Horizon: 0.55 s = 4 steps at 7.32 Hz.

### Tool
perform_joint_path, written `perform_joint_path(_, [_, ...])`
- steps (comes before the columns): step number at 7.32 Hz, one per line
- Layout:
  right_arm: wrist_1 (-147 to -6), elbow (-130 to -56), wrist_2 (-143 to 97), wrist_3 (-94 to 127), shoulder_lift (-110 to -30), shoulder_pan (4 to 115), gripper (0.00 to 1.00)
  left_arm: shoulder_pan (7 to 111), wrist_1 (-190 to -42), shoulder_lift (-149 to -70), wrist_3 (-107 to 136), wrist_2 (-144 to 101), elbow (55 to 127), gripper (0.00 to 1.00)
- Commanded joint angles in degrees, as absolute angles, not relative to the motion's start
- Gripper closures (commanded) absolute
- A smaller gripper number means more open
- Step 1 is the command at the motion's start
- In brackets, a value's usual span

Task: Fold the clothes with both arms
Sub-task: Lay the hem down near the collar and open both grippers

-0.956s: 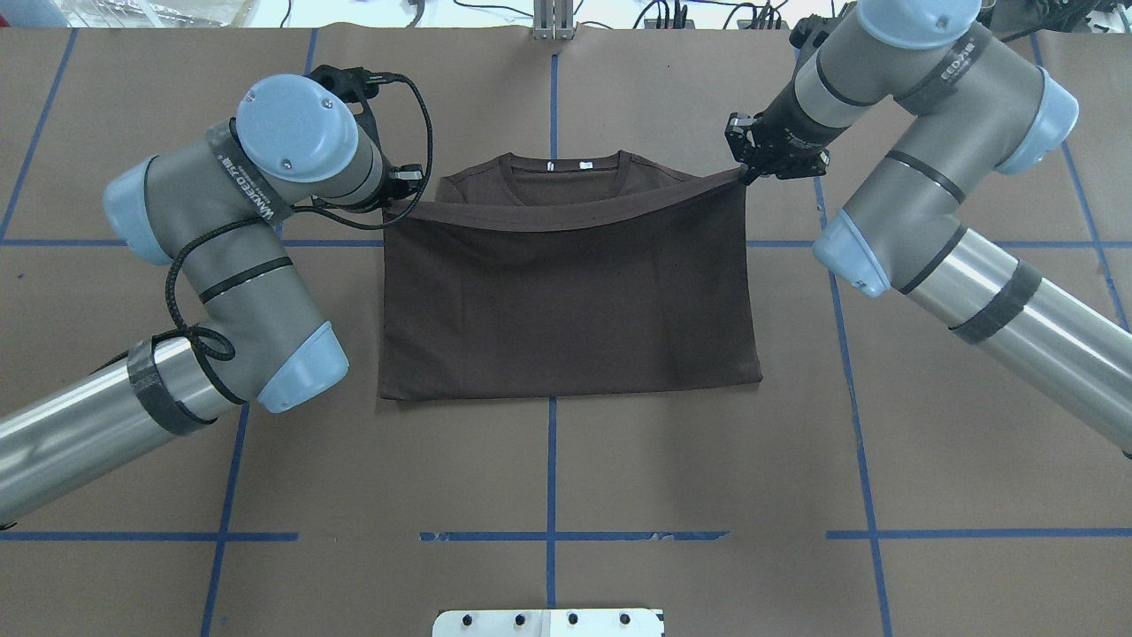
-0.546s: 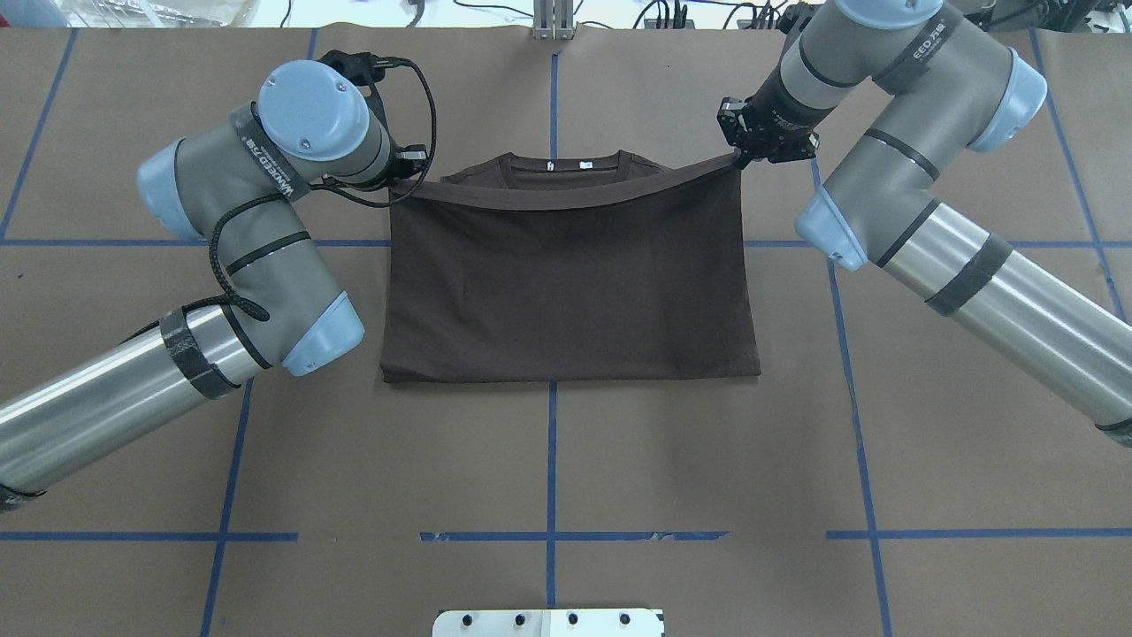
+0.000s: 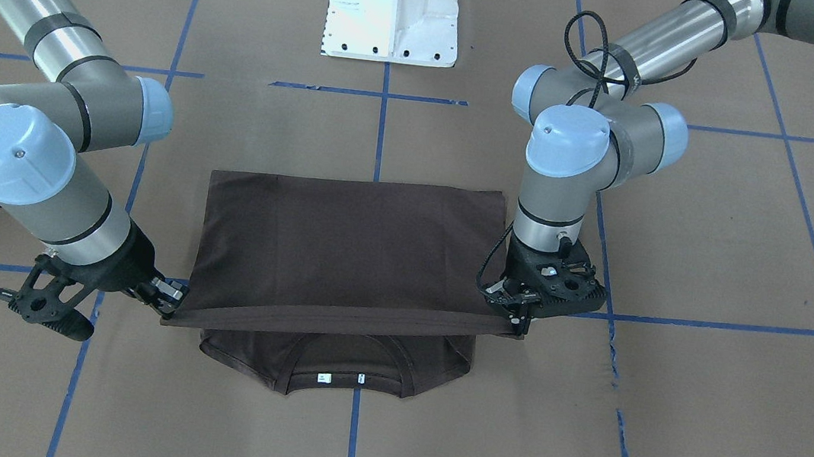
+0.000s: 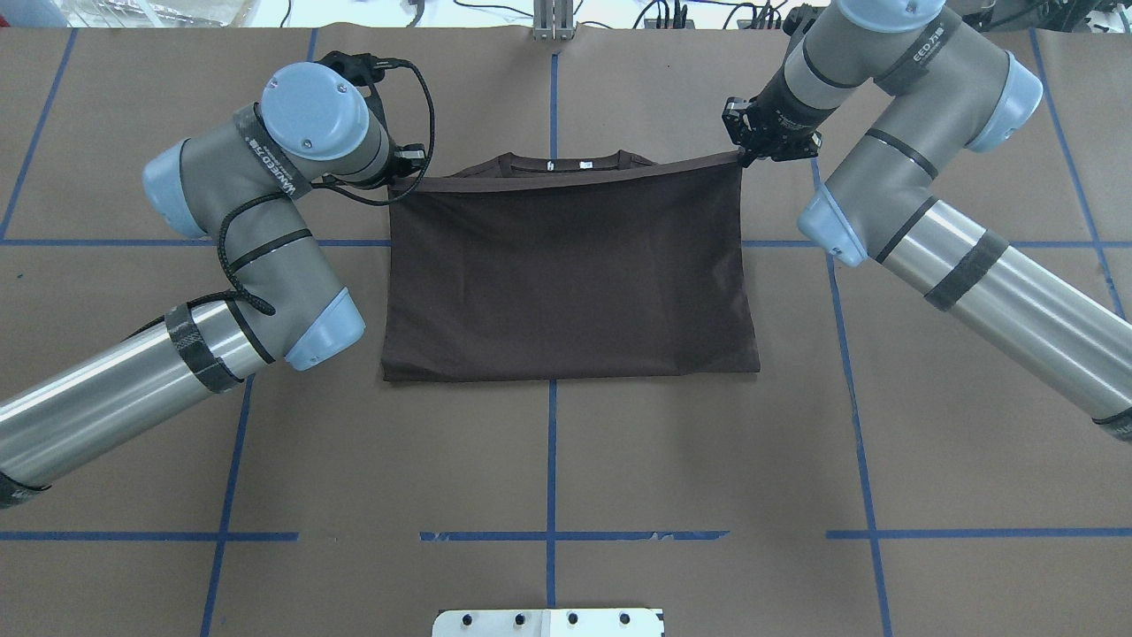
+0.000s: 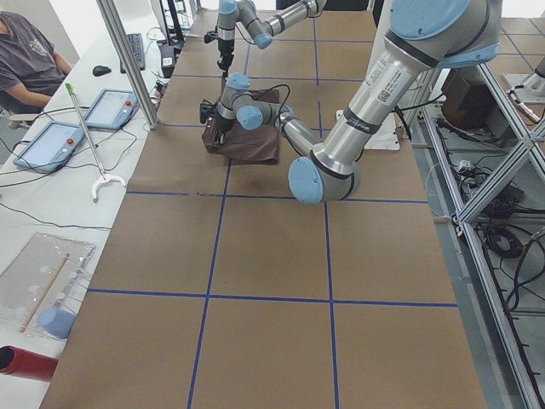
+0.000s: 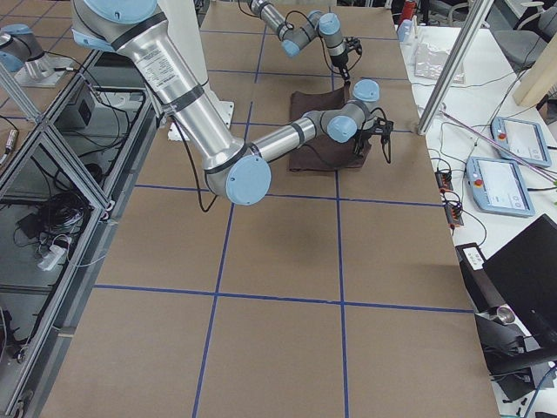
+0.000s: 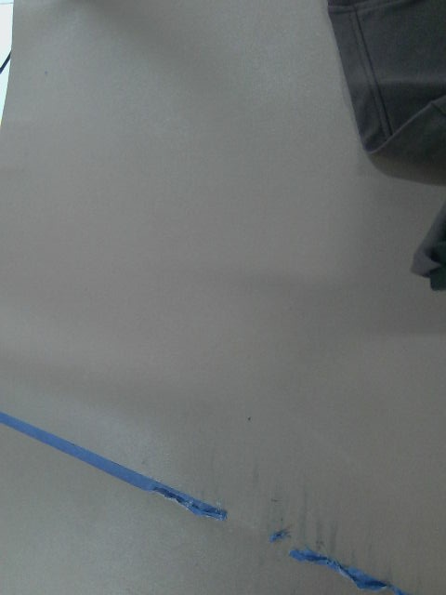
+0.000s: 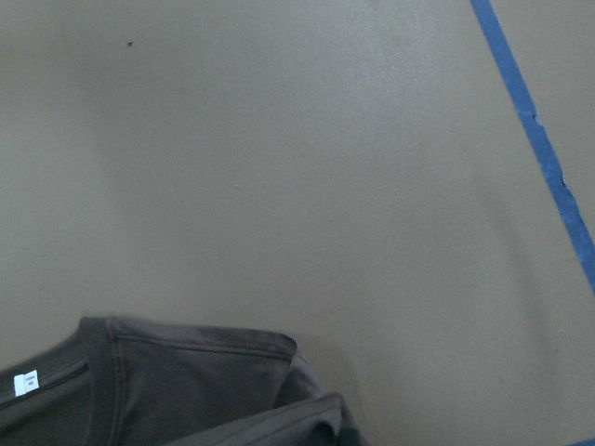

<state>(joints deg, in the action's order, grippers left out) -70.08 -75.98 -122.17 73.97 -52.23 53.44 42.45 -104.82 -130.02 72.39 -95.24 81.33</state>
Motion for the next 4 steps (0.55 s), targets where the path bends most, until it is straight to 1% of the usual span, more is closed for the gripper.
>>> perform_joint_path(1, [-70.0,-76.0,-122.3,74.1,-51.9,53.3,1.0,42.5,-104.6,-130.7,72.5,-95.3,81.3,1.0])
perform_joint_path(2, [-69.9,-76.2,-122.3,73.9,-51.9,53.2,1.0,42.5,-104.7,-130.7,72.7,-95.3,81.3,1.0])
perform_joint_path(3, [-69.9,-76.2,-122.3,73.8,-52.2,53.0,0.55,42.5,-104.8,-130.7,72.8,-95.2,81.3,0.54])
perform_joint_path(4, [-69.8,-76.3,-122.3,73.9,-52.5,52.9,0.01,42.5,-104.8,-130.8,72.6,-95.1,81.3,0.02])
